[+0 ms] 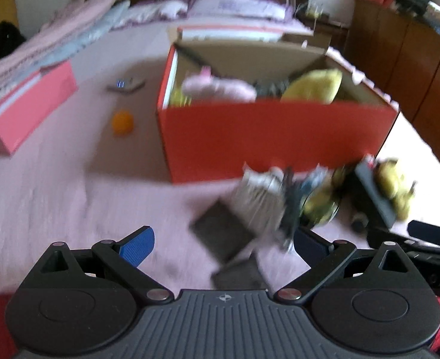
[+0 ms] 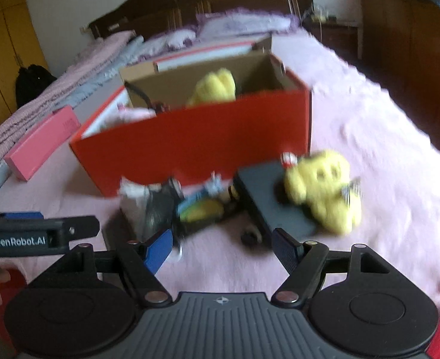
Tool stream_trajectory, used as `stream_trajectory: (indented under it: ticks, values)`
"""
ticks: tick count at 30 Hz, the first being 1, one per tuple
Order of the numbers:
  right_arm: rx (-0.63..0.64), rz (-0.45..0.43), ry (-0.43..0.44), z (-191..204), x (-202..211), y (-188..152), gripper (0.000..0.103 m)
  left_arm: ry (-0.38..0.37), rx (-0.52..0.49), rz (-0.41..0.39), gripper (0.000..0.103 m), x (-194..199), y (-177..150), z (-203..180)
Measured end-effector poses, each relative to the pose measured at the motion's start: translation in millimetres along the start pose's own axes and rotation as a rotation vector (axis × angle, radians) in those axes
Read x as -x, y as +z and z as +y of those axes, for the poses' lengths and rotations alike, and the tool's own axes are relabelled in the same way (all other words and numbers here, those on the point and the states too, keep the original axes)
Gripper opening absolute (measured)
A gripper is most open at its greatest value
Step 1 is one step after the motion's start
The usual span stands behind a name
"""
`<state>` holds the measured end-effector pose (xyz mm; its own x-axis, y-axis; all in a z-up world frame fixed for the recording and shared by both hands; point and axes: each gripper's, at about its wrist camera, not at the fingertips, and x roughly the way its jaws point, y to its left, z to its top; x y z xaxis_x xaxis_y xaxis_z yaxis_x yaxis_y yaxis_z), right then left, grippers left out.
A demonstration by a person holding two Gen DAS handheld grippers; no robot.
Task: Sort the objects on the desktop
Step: 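Withdraw both grippers from the shoebox back over the pile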
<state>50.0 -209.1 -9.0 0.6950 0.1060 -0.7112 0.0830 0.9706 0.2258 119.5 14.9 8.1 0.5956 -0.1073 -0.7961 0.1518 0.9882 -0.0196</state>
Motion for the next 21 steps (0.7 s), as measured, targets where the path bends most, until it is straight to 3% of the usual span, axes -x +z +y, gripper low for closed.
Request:
stream_trajectory:
  ticks: [11,21]
  values:
    - [-0.002,0.084,-0.004,-2,-13,-30,0.076,0.014,-0.035,0.046,0.100,-11,-22,3]
    - [-0.031,0.094,0.080,15,-23,-10,0.075,0.032,-0.024,0.071,0.100,-24,-27,12]
